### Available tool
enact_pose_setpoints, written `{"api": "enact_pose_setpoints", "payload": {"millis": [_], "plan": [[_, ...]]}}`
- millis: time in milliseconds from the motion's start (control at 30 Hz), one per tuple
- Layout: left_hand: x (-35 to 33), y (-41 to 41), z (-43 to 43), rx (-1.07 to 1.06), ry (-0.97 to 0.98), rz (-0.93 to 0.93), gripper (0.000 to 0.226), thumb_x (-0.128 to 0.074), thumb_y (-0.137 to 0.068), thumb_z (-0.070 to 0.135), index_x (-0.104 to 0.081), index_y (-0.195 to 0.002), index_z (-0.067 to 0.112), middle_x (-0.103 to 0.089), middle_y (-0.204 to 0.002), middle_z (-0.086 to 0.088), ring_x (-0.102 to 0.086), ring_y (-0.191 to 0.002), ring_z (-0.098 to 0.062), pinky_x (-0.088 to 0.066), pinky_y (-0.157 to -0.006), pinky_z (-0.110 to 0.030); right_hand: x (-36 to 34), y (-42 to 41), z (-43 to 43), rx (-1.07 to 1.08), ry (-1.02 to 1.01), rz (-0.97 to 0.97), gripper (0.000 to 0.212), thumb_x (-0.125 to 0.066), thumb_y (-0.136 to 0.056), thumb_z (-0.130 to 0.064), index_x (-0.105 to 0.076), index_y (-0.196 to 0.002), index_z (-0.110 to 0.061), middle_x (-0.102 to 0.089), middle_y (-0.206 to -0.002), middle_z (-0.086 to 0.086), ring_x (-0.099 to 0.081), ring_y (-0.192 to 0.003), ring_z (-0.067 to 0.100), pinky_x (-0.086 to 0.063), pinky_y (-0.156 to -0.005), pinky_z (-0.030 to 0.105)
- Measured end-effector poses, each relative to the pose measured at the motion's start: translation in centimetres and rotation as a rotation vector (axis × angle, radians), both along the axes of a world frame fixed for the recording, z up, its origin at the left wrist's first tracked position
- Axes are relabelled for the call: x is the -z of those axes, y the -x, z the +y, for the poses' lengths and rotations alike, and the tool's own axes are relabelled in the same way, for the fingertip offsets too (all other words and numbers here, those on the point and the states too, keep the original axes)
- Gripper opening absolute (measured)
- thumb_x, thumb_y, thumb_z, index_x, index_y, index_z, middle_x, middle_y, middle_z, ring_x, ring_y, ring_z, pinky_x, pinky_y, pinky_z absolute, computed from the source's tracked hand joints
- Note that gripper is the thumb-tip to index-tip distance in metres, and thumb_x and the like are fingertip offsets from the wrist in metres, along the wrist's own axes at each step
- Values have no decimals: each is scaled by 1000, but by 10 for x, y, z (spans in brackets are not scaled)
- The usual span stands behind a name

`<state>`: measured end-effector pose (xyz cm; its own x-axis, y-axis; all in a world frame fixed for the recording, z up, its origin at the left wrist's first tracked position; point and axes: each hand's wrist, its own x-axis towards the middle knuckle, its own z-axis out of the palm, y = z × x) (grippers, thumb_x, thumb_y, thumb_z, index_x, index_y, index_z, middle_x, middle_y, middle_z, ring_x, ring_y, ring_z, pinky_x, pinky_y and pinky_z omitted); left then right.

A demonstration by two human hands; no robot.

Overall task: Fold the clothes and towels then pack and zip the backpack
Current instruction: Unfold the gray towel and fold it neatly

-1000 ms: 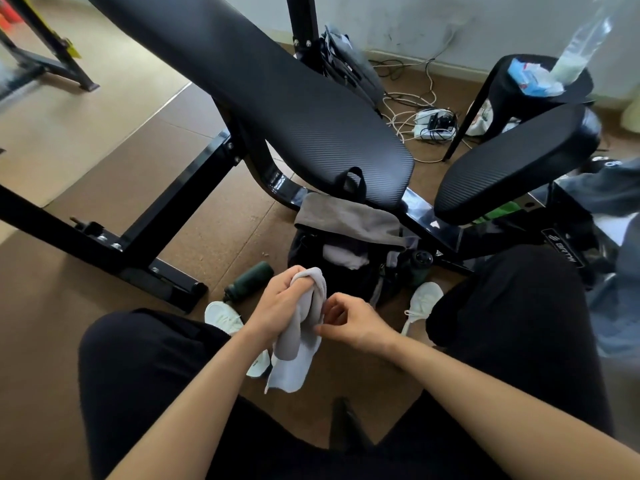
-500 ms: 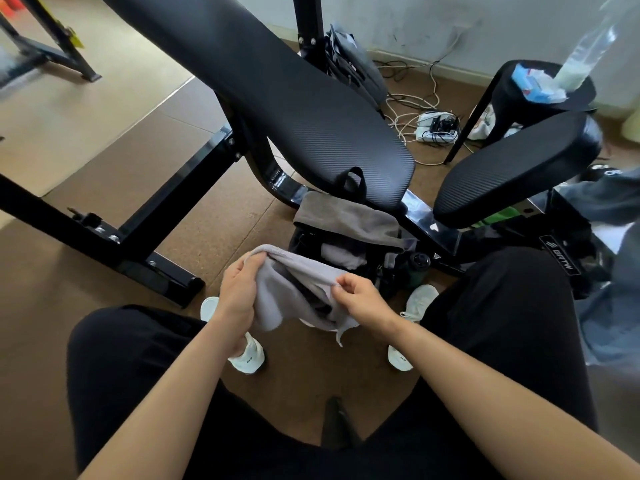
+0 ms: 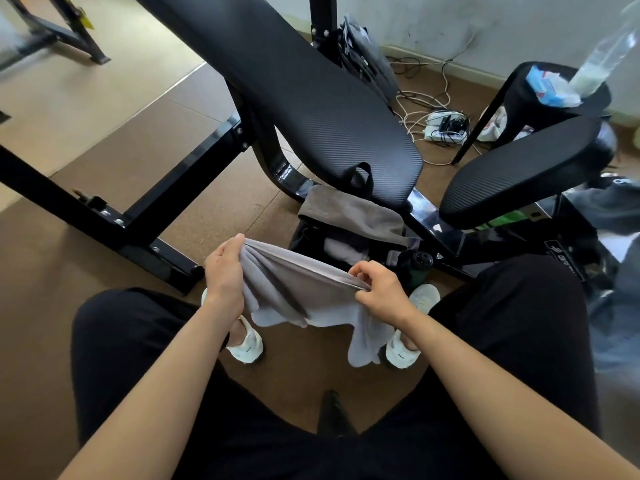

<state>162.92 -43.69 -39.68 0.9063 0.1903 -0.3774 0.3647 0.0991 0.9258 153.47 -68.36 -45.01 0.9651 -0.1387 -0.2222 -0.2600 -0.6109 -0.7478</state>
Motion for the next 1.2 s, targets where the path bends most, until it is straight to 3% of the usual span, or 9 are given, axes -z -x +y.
{"api": "enact_pose_setpoints", "payload": {"millis": [100, 267, 400, 567, 700, 900, 967, 1067, 1200], "plan": [[-4, -1, 4, -50, 19, -19, 29, -61, -101, 27, -60, -74, 18, -60, -75, 0, -59, -70, -10, -49, -69, -26, 5, -2, -10, 52, 26, 95, 36, -53, -76, 8, -66, -83, -24, -62, -80, 1, -55, -72, 13, -42, -61, 23], [-2, 4, 4, 36, 13, -30, 28, -64, -99, 28, -66, -73, 21, -64, -76, 0, -61, -80, -17, -50, -79, -36, 12, -2, -11, 48, 115, 187, 35, -52, -75, 2, -60, -67, -31, -62, -77, -3, -60, -77, 19, -46, -62, 31], [-4, 1, 5, -6, 33, -26, 26, -63, -100, 28, -64, -75, 21, -64, -75, 2, -62, -78, -14, -50, -78, -32, 8, -6, -13, 153, 100, 122, 37, -58, -72, 0, -61, -55, -34, -63, -65, -14, -60, -69, 8, -42, -62, 23], [-1, -6, 10, -22, 29, -36, 38, -65, -98, 28, -60, -61, 24, -59, -69, 1, -57, -72, -15, -49, -76, -34, 3, -8, -14, 288, -50, 88, 30, -55, -74, 3, -67, -60, -20, -64, -63, -6, -57, -65, 7, -42, -55, 19], [-2, -9, 10, -72, 11, -53, 32, -64, -99, 28, -59, -68, 21, -59, -72, 2, -58, -73, -12, -49, -73, -27, 2, -10, -17, 329, -154, 55, 29, -53, -80, 0, -60, -55, -14, -57, -58, -5, -50, -58, 8, -39, -55, 20], [5, -21, 18, -96, -21, -43, 28, -63, -101, 28, -62, -73, 22, -60, -77, 4, -56, -77, -8, -48, -77, -25, -4, -13, -18, 154, -285, 44, 32, -53, -82, -23, -36, -57, -13, -31, -56, 2, -28, -58, 14, -25, -60, 34], [10, -26, 23, -108, -43, -9, 26, -64, -101, 31, -64, -76, 24, -60, -81, 4, -56, -81, -10, -48, -79, -26, -8, -11, -21, 76, -250, 46, 47, -64, -94, -33, -41, -57, -16, -34, -51, -11, -31, -53, 7, -29, -56, 25], [18, -34, 30, -149, -89, 42, 27, -65, -100, 34, -63, -75, 24, -59, -80, 5, -54, -77, -7, -46, -75, -26, -7, -7, -29, -41, -154, 92, 54, -75, -83, -56, -56, -63, -9, -47, -55, -10, -42, -54, 3, -33, -54, 20], [27, -45, 41, -140, -150, 43, 37, -66, -98, 39, -50, -69, 22, -45, -75, 0, -42, -69, -13, -38, -69, -33, 2, -7, -43, -171, 35, 247, 45, -81, -80, -46, -59, -66, -9, -52, -61, -1, -47, -59, 10, -36, -57, 28]]}}
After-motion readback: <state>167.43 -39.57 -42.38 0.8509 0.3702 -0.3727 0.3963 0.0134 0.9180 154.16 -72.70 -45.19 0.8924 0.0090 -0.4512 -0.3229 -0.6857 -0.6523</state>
